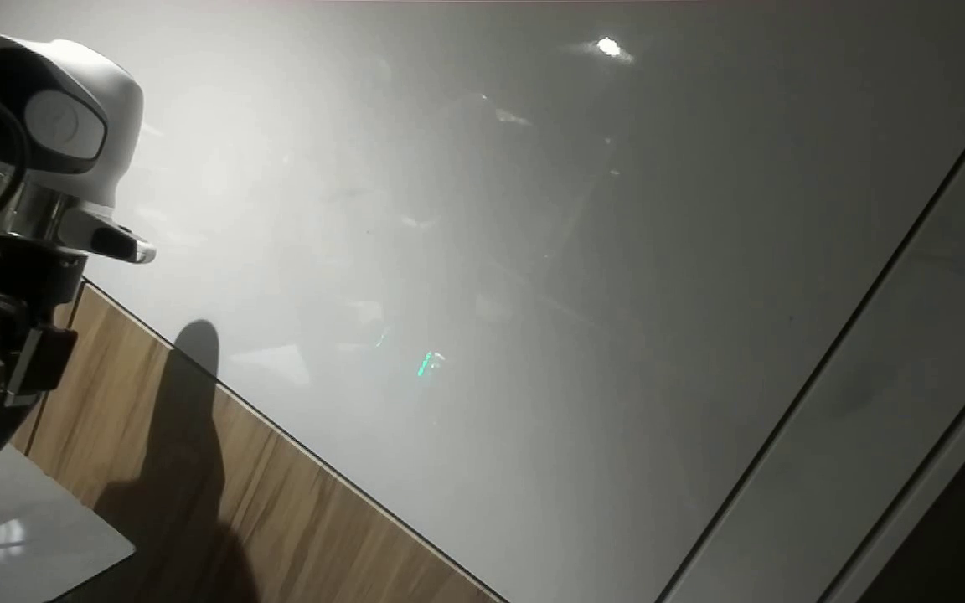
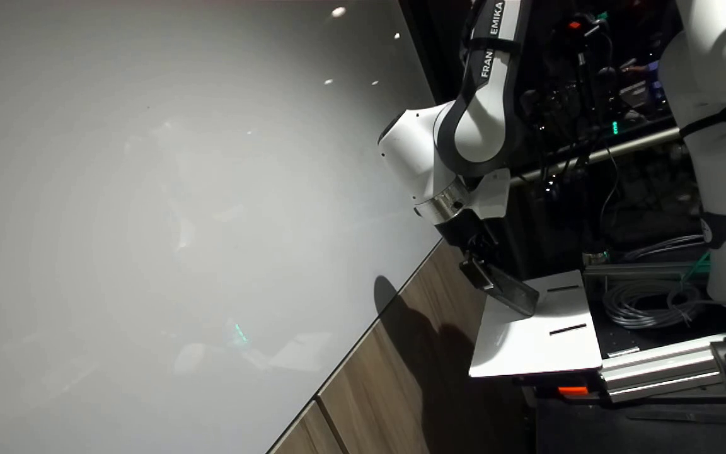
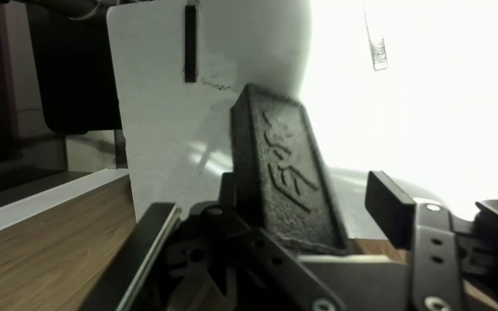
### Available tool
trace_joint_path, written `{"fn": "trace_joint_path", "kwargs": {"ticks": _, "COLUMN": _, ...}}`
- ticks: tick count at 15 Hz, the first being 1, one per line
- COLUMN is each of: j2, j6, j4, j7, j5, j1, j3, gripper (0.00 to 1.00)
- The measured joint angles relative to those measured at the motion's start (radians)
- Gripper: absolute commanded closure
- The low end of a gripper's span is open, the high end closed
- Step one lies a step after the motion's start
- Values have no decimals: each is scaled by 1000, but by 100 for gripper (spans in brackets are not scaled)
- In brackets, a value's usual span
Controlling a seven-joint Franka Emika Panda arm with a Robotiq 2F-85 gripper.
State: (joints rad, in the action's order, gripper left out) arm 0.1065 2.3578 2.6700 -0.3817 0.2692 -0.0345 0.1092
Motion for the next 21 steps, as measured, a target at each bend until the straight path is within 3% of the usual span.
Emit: {"fn": "trace_joint_path", "kwargs": {"ticks": 21, "j2": 0, "j6": 0, "j4": -5, "j7": 11, "j5": -21, "j1": 0, "j3": 0, "gripper": 0}}
